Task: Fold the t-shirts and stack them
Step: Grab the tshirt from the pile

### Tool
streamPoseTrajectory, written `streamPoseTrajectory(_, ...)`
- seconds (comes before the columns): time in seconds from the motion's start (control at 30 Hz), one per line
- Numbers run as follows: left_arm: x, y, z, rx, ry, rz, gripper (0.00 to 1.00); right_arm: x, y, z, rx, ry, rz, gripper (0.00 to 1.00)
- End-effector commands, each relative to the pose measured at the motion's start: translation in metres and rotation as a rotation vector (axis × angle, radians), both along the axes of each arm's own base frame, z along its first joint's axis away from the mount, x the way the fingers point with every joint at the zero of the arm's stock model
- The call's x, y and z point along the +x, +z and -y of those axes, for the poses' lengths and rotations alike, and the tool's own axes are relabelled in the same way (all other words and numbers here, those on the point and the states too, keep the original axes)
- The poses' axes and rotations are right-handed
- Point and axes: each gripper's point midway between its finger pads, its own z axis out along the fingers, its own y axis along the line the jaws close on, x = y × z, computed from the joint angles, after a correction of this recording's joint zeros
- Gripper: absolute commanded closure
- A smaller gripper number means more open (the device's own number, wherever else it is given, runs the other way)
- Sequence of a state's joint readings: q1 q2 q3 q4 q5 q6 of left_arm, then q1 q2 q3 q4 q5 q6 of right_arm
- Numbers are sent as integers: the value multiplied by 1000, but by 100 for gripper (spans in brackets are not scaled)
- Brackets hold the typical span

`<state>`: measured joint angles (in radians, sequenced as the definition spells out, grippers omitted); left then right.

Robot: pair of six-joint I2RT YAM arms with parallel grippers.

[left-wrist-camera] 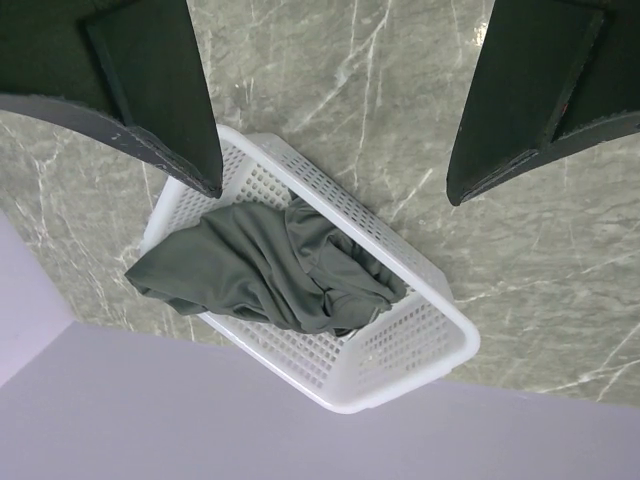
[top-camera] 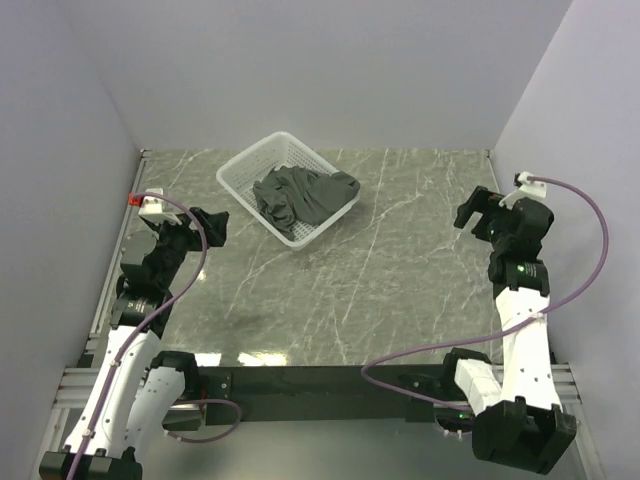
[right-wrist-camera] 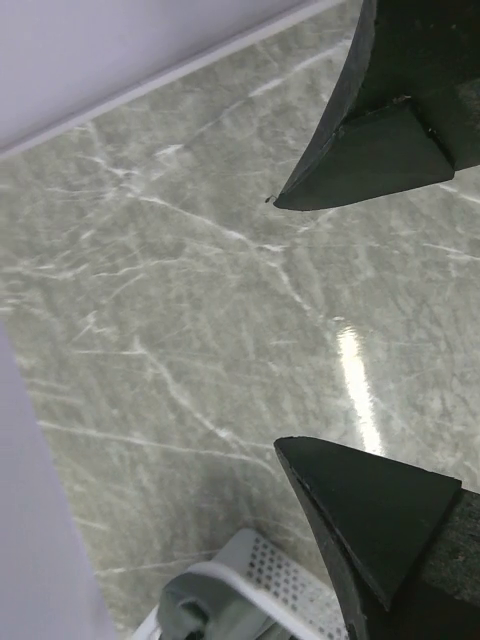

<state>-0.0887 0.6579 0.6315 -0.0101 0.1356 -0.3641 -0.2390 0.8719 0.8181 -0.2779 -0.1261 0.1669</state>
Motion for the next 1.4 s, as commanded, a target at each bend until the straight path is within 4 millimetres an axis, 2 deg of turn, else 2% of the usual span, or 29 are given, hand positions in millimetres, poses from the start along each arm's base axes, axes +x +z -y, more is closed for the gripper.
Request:
streamPoseTrajectory(0.0,-3,22,8,-10,-46,69,0,13,48,-6,-37,43,95,0)
streamPoseTrajectory(0.03,-3,23,9,-9,-50,72,1,17,63,-10,-52,74,119,0)
streamPoseTrajectory(0.13,-3,21,12,-7,-66,67,1,28,64,-55,-144,391,102,0)
streamPoseTrajectory(0.17,-2,20,11,-7,-63,64,1,21,65,-89,-238,655,138,0)
streamPoseTrajectory(0.2,-2,20,12,-7,-64,63,1,10,52,-113,-257,812,102,0)
streamPoseTrajectory(0.23,-1,19,11,-7,-60,59,0,7,57,-126,-300,910,116,0)
streamPoseTrajectory(0.27,-1,19,11,-4,-59,58,0,12,46,-136,-315,972,89,0)
streamPoseTrajectory(0.3,0,17,11,-2,-58,54,1,14,40,-143,-320,992,60,0)
streamPoseTrajectory(0.33,1,16,10,-1,-55,48,1,20,36,-163,-323,1058,42,0)
streamPoseTrajectory(0.4,2,13,11,-1,-61,39,1,28,28,-178,-354,1102,0,0)
streamPoseTrajectory(0.43,4,11,12,0,-63,30,1,36,27,-200,-362,1165,-18,0)
streamPoseTrajectory(0.5,6,9,11,5,-60,21,1,41,18,-214,-418,1242,-84,0)
streamPoseTrajectory(0.53,6,7,12,7,-61,16,1,57,18,-237,-398,1236,-111,0)
streamPoseTrajectory(0.6,7,7,10,13,-52,14,0,79,12,-249,-422,1198,-161,0)
streamPoseTrajectory(0.63,7,6,9,13,-49,11,1,106,8,-257,-454,1166,-181,0)
streamPoseTrajectory(0.67,8,6,8,15,-45,10,1,114,5,-269,-446,1150,-199,0)
streamPoseTrajectory(0.7,7,6,8,18,-42,12,0,124,0,-275,-451,1135,-215,0)
streamPoseTrajectory(0.73,8,6,8,17,-40,9,1,146,-4,-281,-466,1093,-225,0)
streamPoseTrajectory(0.83,8,5,8,21,-42,8,0,178,-13,-303,-496,1041,-207,1)
streamPoseTrajectory(0.87,9,4,7,22,-40,4,1,188,-14,-302,-522,984,-208,1)
streamPoseTrajectory(0.9,9,4,7,23,-40,4,1,196,-7,-309,-534,966,-176,3)
streamPoseTrajectory(0.93,9,3,8,22,-42,2,1,202,-20,-312,-549,962,-196,4)
streamPoseTrajectory(0.97,9,4,8,22,-45,4,1,208,-21,-309,-570,925,-199,6)
streamPoseTrajectory(1.13,9,4,11,16,-62,4,1,210,-39,-312,-595,929,-228,24)
streamPoseTrajectory(1.2,9,4,12,13,-63,3,1,207,-44,-313,-587,949,-241,35)
streamPoseTrajectory(1.37,9,4,11,13,-60,3,1,198,-62,-318,-589,977,-285,50)
